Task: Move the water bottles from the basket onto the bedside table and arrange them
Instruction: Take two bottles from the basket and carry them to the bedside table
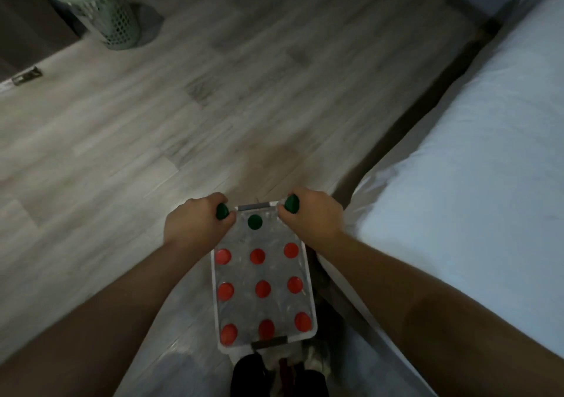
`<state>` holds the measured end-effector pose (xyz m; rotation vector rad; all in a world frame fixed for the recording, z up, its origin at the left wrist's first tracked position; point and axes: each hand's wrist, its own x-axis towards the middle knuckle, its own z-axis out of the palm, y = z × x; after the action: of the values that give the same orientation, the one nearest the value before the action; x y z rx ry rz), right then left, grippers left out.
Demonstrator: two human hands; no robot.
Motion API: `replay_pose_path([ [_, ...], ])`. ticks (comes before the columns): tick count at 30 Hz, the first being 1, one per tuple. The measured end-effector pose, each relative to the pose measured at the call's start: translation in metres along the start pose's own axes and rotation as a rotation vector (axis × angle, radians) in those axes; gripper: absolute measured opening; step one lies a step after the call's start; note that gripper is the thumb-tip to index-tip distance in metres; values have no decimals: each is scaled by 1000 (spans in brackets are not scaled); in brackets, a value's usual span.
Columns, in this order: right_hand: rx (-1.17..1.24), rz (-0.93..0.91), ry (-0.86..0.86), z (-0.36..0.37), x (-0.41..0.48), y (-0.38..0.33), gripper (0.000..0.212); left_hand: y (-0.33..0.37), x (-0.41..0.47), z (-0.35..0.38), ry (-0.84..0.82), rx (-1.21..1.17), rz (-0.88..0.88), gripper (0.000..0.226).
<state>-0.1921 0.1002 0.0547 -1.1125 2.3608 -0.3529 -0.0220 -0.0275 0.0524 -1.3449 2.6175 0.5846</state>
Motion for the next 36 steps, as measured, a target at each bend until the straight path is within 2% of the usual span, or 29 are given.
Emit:
replay_pose_path([
  [5, 61, -79, 48, -76, -54, -26, 29, 34, -55, -77, 92, -37, 23, 39],
  [9, 156, -112, 144, -135, -116, -44, 26, 64, -107, -137, 188, -121, 62, 32],
  [13, 272, -63, 284, -189, -185, -61, 22, 94, -159, -188, 190, -321, 100, 20],
  [17, 354, 78, 422, -223, -252, -73, 19, 110, -199, -216, 182, -481, 155, 15],
  [23, 551, 290, 638, -222, -337, -89, 13, 122, -239, -233, 28, -485, 412, 19],
  [31, 579, 531, 889, -204, -427, -72, 13, 149, -274, -234, -150, -402, 800, 16],
  [36, 619, 654, 1025, -185, -485, -59, 13, 185, -305, -227, -319, -362, 894, 12],
])
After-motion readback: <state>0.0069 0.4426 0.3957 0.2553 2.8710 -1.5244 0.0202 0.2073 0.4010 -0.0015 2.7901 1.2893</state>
